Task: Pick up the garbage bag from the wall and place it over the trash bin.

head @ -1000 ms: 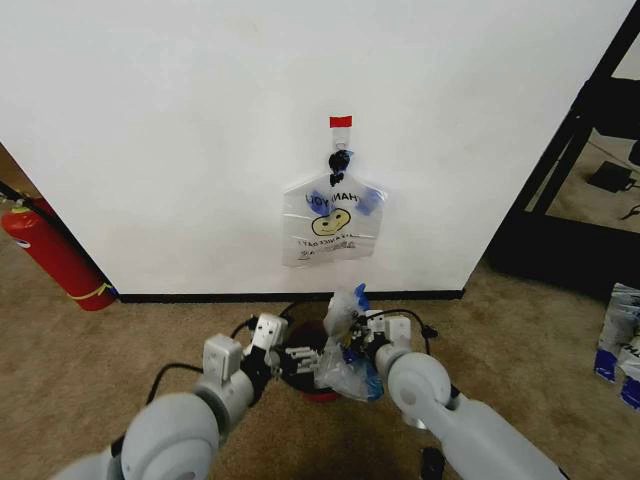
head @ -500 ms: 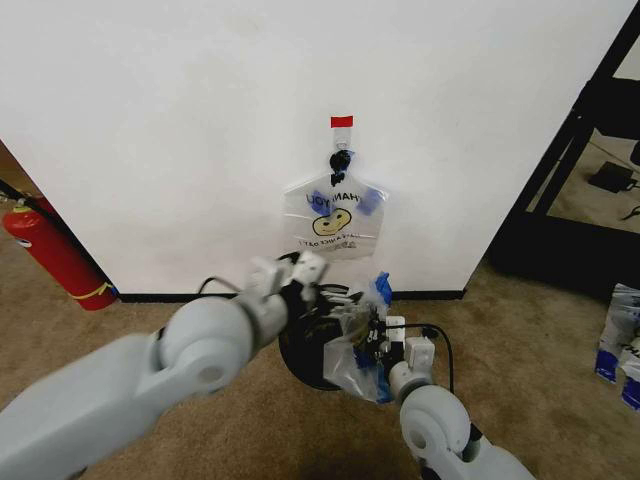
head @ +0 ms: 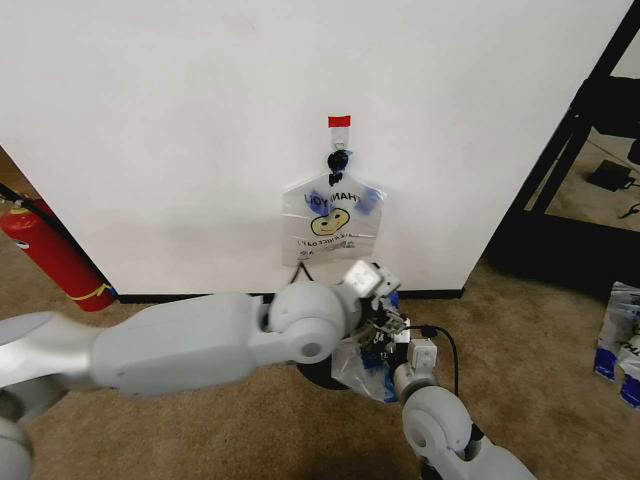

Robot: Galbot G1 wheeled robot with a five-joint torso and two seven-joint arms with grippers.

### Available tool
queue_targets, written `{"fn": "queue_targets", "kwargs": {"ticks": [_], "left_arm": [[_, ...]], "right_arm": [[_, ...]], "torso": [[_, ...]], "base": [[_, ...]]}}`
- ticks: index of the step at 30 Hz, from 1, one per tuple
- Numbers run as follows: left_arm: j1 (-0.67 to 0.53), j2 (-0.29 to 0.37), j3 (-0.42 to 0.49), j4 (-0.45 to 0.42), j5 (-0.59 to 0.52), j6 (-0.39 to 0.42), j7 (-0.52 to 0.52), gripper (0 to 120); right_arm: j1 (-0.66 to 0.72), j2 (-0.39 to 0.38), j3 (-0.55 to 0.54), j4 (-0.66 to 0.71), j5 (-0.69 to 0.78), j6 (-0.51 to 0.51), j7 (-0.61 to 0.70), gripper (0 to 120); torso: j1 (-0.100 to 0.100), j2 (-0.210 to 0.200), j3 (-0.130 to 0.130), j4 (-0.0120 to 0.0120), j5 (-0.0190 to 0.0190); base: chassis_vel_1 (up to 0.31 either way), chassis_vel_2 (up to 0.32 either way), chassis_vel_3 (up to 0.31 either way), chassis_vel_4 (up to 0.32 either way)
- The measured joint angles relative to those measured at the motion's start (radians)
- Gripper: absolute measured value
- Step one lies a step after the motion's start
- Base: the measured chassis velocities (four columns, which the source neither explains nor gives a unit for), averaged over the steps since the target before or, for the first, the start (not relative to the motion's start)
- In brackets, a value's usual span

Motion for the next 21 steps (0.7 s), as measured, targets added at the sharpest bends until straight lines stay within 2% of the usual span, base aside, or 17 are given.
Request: {"fn": "queue_targets", "kwargs": {"ticks": [4,13,14,16,18,21], "left_arm": [[-0.02,-0.037,0.001,0.058,-0.046,0.0,-0.035,87],[-0.017,-0.033,0.009,0.091,-0.052,-0.001,-0.036,73],[-0.015,-0.035,0.012,0.099,-0.053,-0.001,-0.036,68],[-0.015,-0.035,0.014,0.102,-0.054,-0.001,-0.035,66],[-0.012,-0.031,0.02,0.11,-0.06,-0.001,-0.035,55],[-0.007,-0.025,0.025,0.111,-0.064,-0.002,-0.036,47]], "right_arm": [[-0.003,-0.01,0.004,0.0,0.002,0.004,0.0,0],[0.005,-0.012,0.002,-0.001,0.006,0.006,0.0,0],[0.006,-0.012,0.001,-0.001,0.007,0.006,0.001,0],[0.006,-0.012,0.001,-0.001,0.008,0.006,0.001,0],[0.006,-0.013,0.001,0.001,0.009,0.006,0.003,0],[0.006,-0.014,0.001,0.004,0.012,0.006,0.006,0]], "torso": [[0.0,0.0,0.0,-0.0002,-0.0001],[0.0,0.0,0.0,0.0001,-0.0005],[0.0,0.0,0.0,0.0,-0.0005],[0.0,0.0,0.0,-0.0001,-0.0005],[0.0,0.0,0.0,-0.0001,-0.0005],[0.0,0.0,0.0,0.0,-0.0006]], "base": [[0.0,0.0,0.0,0.0],[0.0,0.0,0.0,0.0],[0.0,0.0,0.0,0.0],[0.0,0.0,0.0,0.0],[0.0,0.0,0.0,0.0],[0.0,0.0,0.0,0.0]]}}
